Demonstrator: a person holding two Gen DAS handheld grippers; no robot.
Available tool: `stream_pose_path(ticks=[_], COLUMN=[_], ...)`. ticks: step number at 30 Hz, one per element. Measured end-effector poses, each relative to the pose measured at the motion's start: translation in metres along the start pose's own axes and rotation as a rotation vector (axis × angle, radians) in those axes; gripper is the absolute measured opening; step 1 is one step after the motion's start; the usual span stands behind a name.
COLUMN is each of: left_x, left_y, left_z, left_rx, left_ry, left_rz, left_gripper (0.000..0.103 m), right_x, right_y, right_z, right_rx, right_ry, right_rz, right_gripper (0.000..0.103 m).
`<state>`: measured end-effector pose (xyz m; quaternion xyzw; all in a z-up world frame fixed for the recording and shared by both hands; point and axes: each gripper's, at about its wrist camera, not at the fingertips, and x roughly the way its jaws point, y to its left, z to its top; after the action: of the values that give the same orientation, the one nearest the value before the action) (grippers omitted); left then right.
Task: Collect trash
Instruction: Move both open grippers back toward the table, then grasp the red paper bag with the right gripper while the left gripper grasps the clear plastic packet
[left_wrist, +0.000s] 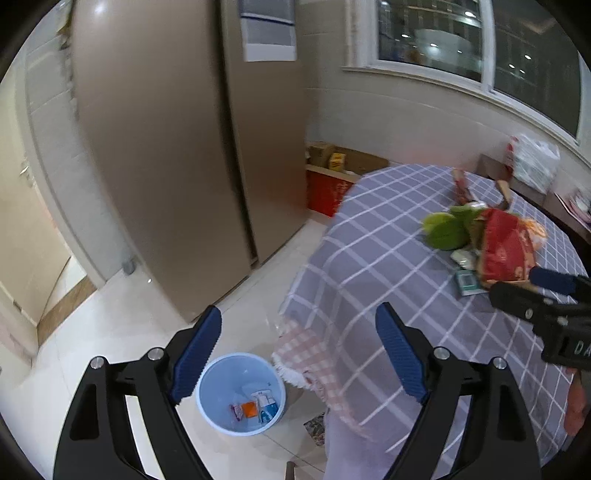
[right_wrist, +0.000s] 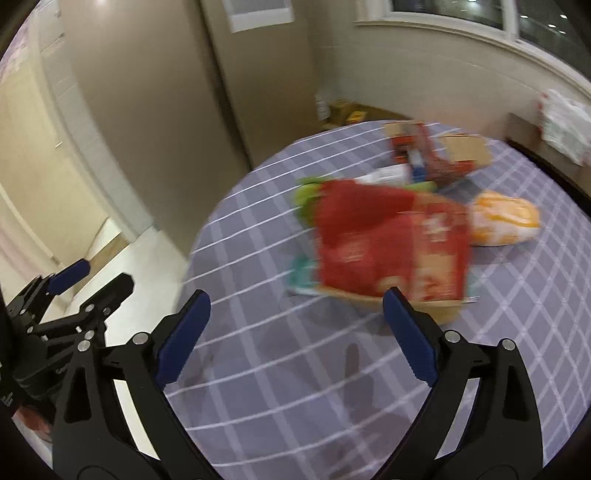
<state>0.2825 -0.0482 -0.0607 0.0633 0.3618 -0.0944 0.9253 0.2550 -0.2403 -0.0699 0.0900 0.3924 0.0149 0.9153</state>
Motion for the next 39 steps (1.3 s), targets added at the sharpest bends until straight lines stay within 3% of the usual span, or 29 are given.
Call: stream_pose_path(ticks=[9,16,21,24,28,30,39], left_x=[0.015,0.013,0.014,0.017,0.026,0.028,0.03], left_y=[-0.048,-0.075,-0.08,-0.08,-0.075,-0.074,-0.099], left_z=[0.01,0.007,0.007,0.008,0.009,0.01,0.013], left_rx=[0.069,0.146,0.161,0.156,0.128,0.113,0.139], left_ry=[0.02,0.008,0.015,0.026,0.056,0.067,0.075], left_rz=[-0.076,-0.112,-0.119,-0.114,-0.12,-0.126,-0.187], left_gripper=[0.086,0.086,0.086,0.086,0.086,0.086,0.086], right_x=[-0.002,0.025,0.047,0.053,0.044,0.028,-0.023], right_y=[-0.06,-0.08,-0.085,-0.088,-0.087,-0.086,-0.1], right_z=[0.014,0.026,0.033,0.033,0.031,0.029,0.021], right_rx=[0.1,0.124,0.135,0.15,0.134,0.13,0.157], right_ry=[0.004,0.078,0.102,0.1,0.082,0.041,-0.057], right_rz=[-0.066,-0.026,0.084,0.104,0.115,0.1,0.099], right_gripper=[0.096,0.096,0.097,0.096,0.071,0.064,0.06])
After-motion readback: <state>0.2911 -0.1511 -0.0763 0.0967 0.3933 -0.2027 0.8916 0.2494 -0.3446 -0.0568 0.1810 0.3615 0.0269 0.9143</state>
